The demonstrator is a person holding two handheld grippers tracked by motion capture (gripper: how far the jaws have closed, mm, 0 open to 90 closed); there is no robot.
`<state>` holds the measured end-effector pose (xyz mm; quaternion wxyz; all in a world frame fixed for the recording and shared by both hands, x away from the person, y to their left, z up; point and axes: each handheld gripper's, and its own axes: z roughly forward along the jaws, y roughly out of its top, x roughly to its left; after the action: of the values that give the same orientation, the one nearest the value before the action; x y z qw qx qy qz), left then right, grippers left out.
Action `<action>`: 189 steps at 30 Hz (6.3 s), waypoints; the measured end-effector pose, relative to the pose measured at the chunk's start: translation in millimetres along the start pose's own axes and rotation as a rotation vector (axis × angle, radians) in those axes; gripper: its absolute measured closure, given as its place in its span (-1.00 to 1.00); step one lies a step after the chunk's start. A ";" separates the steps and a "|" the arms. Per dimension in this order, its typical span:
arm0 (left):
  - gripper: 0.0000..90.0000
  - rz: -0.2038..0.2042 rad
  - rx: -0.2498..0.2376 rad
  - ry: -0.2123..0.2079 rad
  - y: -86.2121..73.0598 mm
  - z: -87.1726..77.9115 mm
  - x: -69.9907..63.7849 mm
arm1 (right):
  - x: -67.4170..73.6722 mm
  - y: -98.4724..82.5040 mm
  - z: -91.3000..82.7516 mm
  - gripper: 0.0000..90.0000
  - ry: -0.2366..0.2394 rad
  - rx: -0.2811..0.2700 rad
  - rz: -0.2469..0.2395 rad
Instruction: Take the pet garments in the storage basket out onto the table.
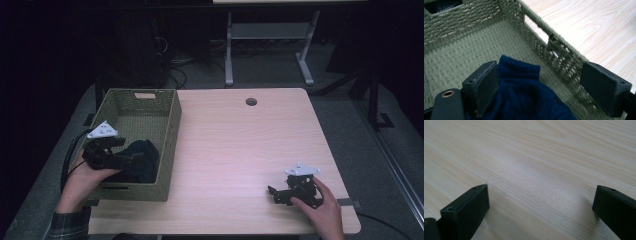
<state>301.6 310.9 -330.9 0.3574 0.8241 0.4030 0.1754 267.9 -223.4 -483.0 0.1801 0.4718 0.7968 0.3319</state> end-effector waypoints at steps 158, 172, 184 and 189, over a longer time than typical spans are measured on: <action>0.66 0.114 -0.379 -0.448 182.3 80.0 -96.2 | -0.2 0.1 0.0 -0.99 0.001 -0.002 0.000; 0.66 0.161 -0.350 -0.481 188.0 117.8 -119.7 | -0.2 0.0 -0.1 -0.99 0.002 -0.002 -0.001; 0.66 0.163 -0.313 -0.470 184.9 159.7 -135.6 | -0.2 -0.2 -0.5 -0.99 0.004 -0.002 -0.003; 0.66 0.160 -0.293 -0.477 181.6 178.2 -141.6 | -0.2 -0.3 -0.5 -0.99 0.005 -0.002 -0.003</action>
<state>415.4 43.1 -320.2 0.5424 0.8108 0.2116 0.0608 267.5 -223.9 -482.9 0.1792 0.4694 0.7976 0.3336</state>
